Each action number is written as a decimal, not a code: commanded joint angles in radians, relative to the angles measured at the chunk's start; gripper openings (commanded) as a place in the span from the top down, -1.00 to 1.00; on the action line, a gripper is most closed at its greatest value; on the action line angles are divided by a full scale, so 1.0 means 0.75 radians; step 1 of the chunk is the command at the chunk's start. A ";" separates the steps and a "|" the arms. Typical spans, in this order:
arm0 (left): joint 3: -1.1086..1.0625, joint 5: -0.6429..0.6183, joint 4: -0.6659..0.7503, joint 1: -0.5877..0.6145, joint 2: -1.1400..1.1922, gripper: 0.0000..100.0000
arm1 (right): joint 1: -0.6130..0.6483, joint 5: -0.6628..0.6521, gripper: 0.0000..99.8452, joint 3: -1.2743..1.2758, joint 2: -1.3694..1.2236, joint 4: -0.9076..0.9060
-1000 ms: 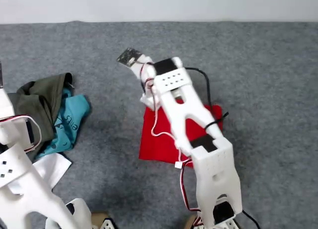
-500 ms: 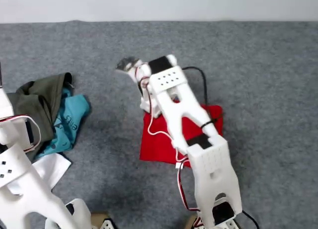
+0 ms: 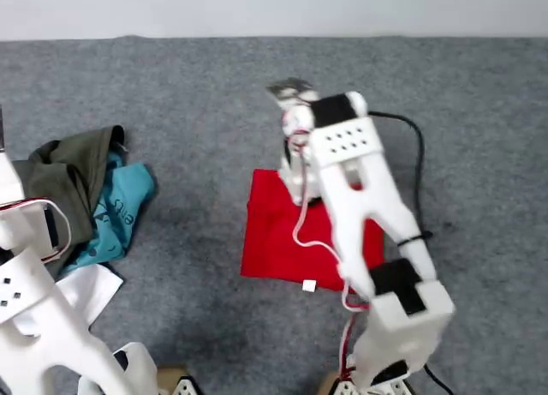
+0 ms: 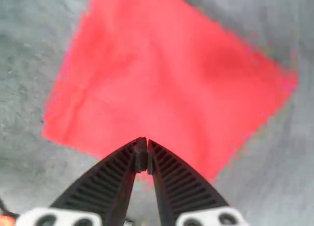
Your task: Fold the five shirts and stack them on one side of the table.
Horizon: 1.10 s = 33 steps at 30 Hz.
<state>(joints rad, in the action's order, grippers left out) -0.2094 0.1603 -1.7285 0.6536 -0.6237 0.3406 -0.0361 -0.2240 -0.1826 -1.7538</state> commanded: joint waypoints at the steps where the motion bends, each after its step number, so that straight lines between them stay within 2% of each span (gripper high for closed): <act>1: 0.005 -0.006 -0.031 -0.004 -0.027 0.99 | -0.077 0.213 0.98 0.170 0.183 -0.052; 6: 0.005 -0.006 -0.031 -0.004 -0.027 0.99 | -0.144 0.468 0.98 0.403 0.189 0.030; 12: 0.005 0.006 -0.031 -0.004 -0.025 0.99 | -0.140 0.495 0.94 0.464 0.191 0.122; 14: 0.005 0.065 -0.031 -0.004 -0.016 0.99 | -0.140 0.507 0.79 0.464 0.191 0.132; 19: 0.005 0.145 -0.031 -0.004 -0.016 0.99 | -0.140 0.732 0.26 0.471 0.191 0.128; 21: 0.005 0.145 -0.031 -0.004 -0.016 0.99 | -0.138 0.781 0.17 0.471 0.189 0.136; 33: 0.005 0.145 -0.031 -0.004 -0.016 0.99 | -0.148 0.814 0.21 0.524 -0.058 0.193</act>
<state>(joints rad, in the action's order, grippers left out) -0.2094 0.2585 -1.7285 0.6536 -0.6237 0.2424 0.5623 0.1718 -0.1949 -1.6126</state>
